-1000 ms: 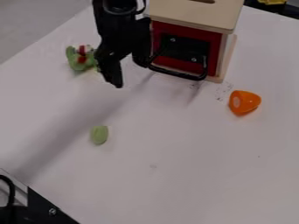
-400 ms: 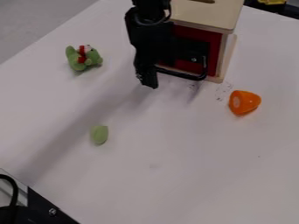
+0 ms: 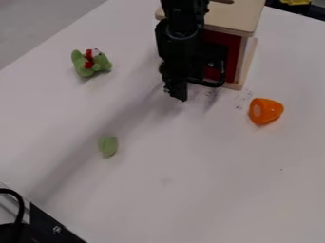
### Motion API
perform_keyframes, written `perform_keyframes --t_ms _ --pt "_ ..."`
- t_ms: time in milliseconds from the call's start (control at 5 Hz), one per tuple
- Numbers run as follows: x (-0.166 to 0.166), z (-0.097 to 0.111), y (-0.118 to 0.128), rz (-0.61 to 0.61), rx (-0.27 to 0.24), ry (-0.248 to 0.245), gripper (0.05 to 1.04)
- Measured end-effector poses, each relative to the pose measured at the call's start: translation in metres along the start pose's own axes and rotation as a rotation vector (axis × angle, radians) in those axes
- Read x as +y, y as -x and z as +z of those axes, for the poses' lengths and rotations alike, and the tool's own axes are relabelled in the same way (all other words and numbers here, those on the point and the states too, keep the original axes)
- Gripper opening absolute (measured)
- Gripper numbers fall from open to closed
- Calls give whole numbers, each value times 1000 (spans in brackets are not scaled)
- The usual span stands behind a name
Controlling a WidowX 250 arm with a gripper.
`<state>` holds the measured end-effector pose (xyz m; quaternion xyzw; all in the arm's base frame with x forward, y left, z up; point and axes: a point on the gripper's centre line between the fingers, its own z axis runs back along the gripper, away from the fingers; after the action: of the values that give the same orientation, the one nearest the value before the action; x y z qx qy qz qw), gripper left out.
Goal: Open the drawer
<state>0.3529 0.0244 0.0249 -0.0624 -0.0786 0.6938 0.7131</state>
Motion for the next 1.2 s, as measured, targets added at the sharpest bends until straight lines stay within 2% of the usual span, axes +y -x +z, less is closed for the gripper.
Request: perform_keyframes --t_ms 200,400,600,1200 --pt "5 -1 5 1 9 -13 389" --pt "14 2 10 34 33 -31 200" --pt "17 14 11 49 41 -9 157" --pt "64 26 19 70 25 -14 145"
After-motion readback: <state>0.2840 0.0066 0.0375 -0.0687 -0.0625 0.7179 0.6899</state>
